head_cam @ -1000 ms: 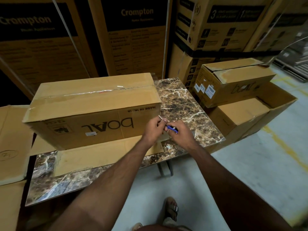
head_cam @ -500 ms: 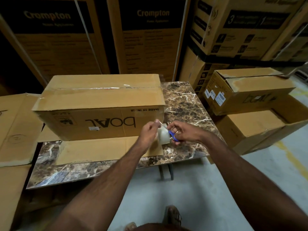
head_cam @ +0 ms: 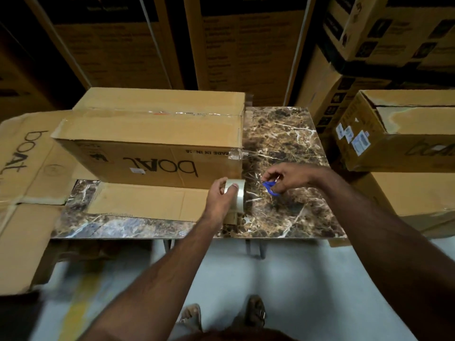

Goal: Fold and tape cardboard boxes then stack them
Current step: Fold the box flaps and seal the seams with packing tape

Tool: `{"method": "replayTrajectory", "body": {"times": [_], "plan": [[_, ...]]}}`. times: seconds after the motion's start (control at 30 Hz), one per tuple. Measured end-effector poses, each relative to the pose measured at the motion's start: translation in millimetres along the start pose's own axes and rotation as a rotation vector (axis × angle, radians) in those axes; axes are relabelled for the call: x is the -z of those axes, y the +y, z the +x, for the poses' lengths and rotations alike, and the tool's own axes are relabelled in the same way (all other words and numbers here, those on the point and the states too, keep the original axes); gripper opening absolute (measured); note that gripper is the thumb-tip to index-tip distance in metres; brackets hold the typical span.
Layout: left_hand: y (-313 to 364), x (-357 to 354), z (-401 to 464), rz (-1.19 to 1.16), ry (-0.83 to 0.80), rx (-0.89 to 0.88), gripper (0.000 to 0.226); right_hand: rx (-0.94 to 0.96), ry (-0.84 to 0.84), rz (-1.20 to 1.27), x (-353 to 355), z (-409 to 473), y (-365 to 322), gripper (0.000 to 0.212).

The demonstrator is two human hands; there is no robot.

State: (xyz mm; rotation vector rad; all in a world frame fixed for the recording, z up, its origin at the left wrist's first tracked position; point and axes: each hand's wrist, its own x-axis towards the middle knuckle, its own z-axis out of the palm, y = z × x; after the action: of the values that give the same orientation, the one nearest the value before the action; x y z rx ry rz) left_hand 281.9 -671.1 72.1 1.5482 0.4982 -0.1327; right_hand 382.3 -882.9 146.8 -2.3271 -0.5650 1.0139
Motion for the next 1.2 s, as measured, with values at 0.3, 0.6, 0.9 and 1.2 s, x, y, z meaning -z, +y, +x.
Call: {"method": "replayTrajectory", "body": {"times": [0.3,0.6,0.9,1.2], "plan": [[-4,2,-1,-0.023,0.025,-0.058,0.053,0.045,-0.150,0.070,15,24,-6,0.032],[-1,5,-2,-0.067,0.062,-0.095,0.026,0.114,-0.200,0.112,21,38,-15,0.034],[1,3,11,-0.033,0.048,-0.182,0.014,0.143,-0.216,0.096,28,45,-12,0.037],[3,7,14,-0.043,-0.021,-0.153,0.014,0.167,-0.235,0.036,35,48,-13,0.039]]}}
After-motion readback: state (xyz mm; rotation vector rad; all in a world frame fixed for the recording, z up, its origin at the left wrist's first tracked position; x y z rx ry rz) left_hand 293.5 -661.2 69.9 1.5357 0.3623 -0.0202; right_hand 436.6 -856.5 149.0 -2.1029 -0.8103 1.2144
